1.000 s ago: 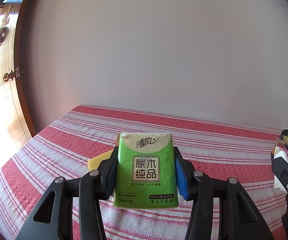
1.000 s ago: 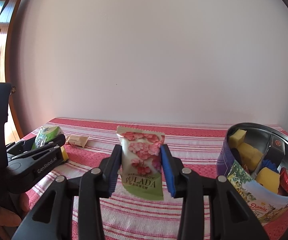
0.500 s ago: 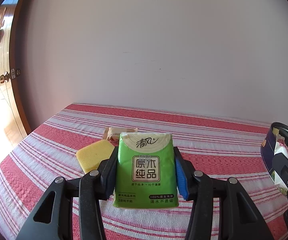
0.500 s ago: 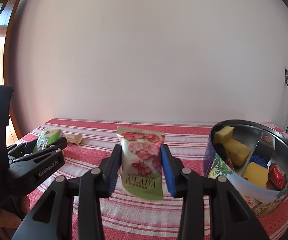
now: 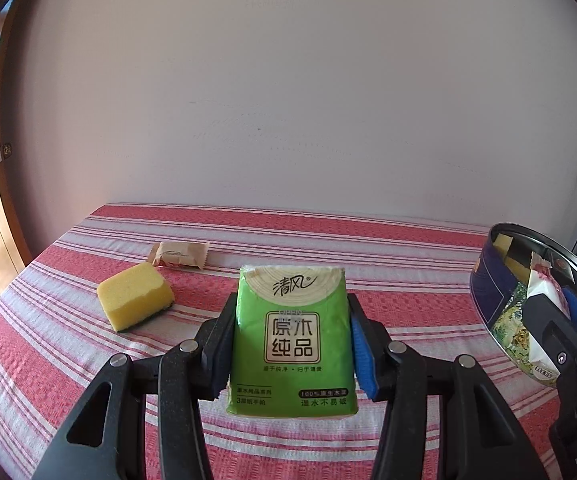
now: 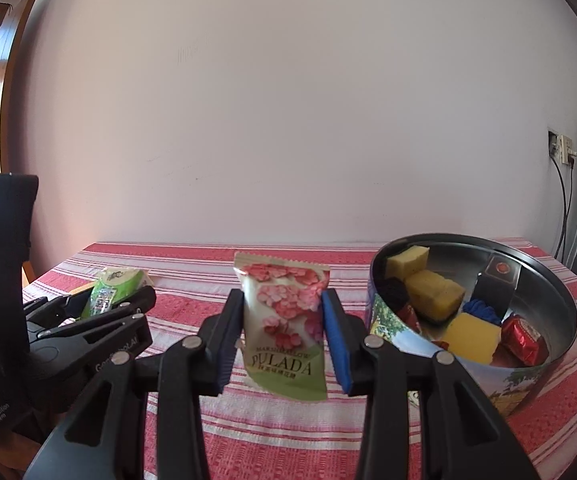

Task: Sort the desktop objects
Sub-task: 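Carry the tissue pack and PULADA packet over the silver tin and open both tools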

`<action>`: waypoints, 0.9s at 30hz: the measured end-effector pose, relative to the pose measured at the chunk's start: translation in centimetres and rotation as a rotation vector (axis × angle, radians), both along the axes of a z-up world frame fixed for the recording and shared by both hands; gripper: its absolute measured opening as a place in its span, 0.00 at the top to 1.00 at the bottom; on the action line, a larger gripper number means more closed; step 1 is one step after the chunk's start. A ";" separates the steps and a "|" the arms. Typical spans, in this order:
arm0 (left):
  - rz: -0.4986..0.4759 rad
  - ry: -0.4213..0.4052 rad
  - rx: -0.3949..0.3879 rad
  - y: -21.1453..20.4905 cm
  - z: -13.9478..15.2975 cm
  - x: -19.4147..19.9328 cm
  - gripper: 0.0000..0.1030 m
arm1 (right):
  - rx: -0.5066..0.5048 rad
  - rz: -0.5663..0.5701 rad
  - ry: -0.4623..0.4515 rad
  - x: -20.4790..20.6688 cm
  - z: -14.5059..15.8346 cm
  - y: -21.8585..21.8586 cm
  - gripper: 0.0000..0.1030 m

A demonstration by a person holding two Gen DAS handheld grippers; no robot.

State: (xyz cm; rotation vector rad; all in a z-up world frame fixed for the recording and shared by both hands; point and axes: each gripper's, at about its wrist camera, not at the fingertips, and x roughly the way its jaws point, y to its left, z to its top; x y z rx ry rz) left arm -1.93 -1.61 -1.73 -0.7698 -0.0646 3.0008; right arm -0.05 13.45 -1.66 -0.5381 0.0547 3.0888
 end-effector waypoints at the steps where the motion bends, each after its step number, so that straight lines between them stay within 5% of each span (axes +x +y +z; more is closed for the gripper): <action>1: -0.013 0.001 -0.002 0.6 0.0 0.1 0.50 | -0.002 -0.008 0.002 0.3 0.0 0.4 0.62; 27: -0.270 0.076 -0.030 15.0 2.9 2.3 0.50 | -0.023 -0.311 0.101 4.8 3.3 14.4 0.61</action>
